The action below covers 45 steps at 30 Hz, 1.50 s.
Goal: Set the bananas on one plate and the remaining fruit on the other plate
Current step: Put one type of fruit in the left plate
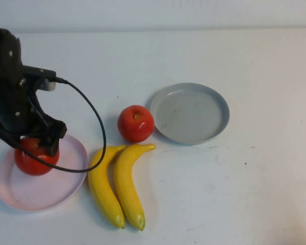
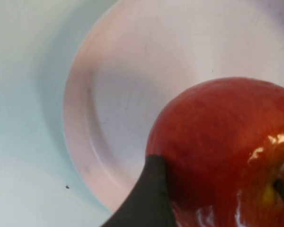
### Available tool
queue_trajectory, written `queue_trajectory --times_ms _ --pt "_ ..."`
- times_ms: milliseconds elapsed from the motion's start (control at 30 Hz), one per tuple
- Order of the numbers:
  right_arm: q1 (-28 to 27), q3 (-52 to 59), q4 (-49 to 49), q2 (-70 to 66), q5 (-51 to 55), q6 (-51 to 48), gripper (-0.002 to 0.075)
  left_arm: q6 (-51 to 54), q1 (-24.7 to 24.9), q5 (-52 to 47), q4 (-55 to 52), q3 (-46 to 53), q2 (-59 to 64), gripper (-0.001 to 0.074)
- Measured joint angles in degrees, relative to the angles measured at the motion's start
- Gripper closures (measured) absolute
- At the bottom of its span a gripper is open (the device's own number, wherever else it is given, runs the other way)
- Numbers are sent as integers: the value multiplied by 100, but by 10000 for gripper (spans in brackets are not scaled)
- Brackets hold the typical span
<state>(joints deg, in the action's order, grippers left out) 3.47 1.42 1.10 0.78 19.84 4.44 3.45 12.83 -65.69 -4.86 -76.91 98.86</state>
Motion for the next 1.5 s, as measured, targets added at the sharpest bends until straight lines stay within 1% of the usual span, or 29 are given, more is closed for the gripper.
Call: queue_trajectory --times_ms 67,133,367,500,733,1400,1500 --pt "0 0 0 0 0 0 743 -81 0 -112 -7 -87 -23 118" --pt "0 0 0 0 0 0 743 -381 0 -275 -51 -166 -23 118" --pt "0 0 0 0 0 0 743 -818 -9 -390 -135 -177 14 118" --pt "0 0 0 0 0 0 743 -659 -9 -390 -239 -194 97 118" --pt "0 0 0 0 0 0 743 -871 -57 -390 -279 -191 360 118" --pt "0 0 0 0 0 0 743 -927 -122 -390 -277 -191 332 118" --pt "0 0 0 0 0 0 743 -929 -122 -390 -152 -191 226 118"
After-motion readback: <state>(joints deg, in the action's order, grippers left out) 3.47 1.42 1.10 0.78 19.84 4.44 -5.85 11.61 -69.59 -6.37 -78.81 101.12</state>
